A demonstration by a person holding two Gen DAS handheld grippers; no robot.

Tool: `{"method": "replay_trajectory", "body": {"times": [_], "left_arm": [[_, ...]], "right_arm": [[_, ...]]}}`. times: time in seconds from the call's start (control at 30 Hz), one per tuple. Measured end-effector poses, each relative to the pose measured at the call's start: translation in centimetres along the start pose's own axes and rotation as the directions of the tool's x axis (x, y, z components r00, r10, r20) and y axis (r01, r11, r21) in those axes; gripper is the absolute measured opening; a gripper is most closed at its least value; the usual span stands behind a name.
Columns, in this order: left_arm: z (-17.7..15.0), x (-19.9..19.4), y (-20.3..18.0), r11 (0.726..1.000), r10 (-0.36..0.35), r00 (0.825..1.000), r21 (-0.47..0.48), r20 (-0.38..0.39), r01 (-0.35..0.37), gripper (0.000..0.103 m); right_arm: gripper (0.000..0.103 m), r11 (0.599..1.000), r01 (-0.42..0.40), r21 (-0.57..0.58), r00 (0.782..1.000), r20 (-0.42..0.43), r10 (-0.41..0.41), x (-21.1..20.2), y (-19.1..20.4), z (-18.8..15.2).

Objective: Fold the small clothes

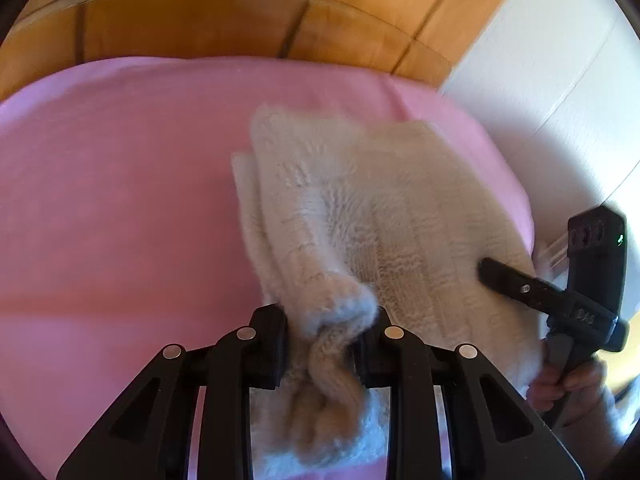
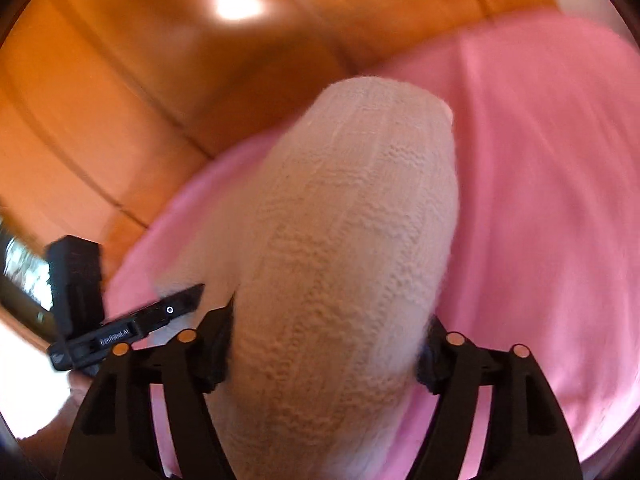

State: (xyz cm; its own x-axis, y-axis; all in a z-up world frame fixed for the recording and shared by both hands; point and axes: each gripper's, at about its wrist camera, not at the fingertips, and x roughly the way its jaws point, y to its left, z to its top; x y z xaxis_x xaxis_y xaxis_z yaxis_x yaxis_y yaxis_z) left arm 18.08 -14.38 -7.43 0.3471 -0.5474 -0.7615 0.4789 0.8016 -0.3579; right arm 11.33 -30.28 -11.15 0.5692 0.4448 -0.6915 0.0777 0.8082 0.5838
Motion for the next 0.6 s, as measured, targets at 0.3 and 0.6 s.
{"method": "replay_trajectory", "body": {"times": [0.3,0.6], "left_arm": [[-1.5,-4.6,-1.4,0.995,0.103,0.988,-0.022,0.113,-0.101,0.030],[-1.6,-5.4,-2.7,0.981,0.177,0.970,0.052,0.169,-0.188,0.030]], "right_arm": [[0.084,0.984,0.145,-0.100,0.980,0.152,-0.129,-3.6,3.5,-0.2],[0.058,0.940,0.266,-0.214,0.953,0.208,-0.222,-0.6,8.6,2.1]]}}
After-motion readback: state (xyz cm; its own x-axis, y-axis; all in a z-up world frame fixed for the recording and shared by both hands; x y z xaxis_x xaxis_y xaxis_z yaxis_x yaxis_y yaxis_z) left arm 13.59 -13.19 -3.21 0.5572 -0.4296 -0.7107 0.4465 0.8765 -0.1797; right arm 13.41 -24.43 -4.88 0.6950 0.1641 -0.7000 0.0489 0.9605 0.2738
